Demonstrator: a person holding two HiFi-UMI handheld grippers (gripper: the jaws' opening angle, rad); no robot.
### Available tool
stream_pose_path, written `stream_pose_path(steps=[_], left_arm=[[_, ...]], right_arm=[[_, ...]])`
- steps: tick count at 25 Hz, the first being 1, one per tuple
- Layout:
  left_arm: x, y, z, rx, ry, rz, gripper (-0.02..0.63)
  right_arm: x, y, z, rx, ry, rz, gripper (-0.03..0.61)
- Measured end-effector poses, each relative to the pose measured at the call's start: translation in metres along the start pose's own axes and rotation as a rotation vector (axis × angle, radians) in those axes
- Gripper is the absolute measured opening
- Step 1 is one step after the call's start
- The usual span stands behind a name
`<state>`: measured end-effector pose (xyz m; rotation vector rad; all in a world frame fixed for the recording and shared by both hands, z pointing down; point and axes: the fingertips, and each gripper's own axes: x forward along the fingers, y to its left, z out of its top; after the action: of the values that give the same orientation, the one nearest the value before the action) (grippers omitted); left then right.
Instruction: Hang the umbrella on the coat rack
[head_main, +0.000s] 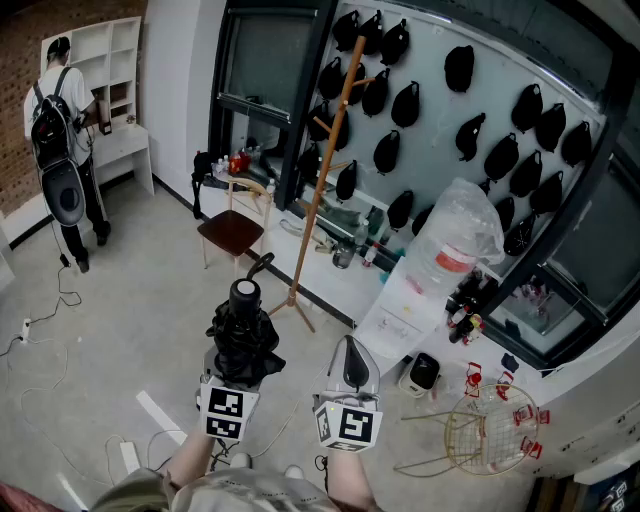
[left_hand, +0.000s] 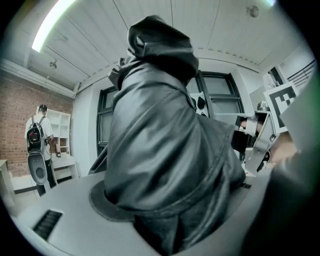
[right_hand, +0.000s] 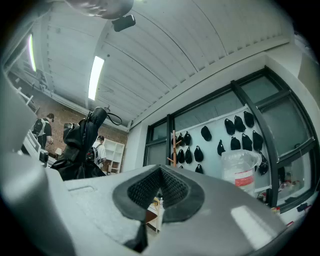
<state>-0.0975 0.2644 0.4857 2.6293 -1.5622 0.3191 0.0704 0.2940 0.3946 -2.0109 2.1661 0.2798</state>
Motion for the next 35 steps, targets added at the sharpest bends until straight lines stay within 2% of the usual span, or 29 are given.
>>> stream_pose_path(steps=[16,19,21,22,23,25,26,35], left_arm=[[0.011,0.019,0.001,0.003,0.003,-0.023,0.279],[0.014,0.026,0.003,0.007,0.002,-0.034,0.279],[0.015,0.033,0.004,0.007,0.002,-0.043,0.279],[0.015,0.036,0.004,0.008,0.004,-0.047,0.279],[0.016,0.039,0.004,0.008,0.008,-0.05,0.279],[0.015,0.043,0.003,0.011,0.015,-0.06,0.279],[0.015,0.045,0.003,0.013,0.018,-0.066,0.279],[0.023,0.058,0.006,0.027,0.01,-0.092,0.279]], right_arm=[[0.013,0.01,-0.006,-0.024,0.016,-0.013,-0.002],[0.018,0.013,-0.007,0.007,0.013,-0.021,-0.002],[0.024,0.019,-0.009,0.051,0.009,0.004,0.0],[0.027,0.023,-0.01,0.074,0.015,0.027,0.012],[0.029,0.027,-0.013,0.097,0.024,0.05,0.06],[0.032,0.031,-0.018,0.137,0.041,0.066,0.278],[0.032,0.032,-0.019,0.145,0.046,0.06,0.316],[0.035,0.04,-0.026,0.13,0.068,0.049,0.319]])
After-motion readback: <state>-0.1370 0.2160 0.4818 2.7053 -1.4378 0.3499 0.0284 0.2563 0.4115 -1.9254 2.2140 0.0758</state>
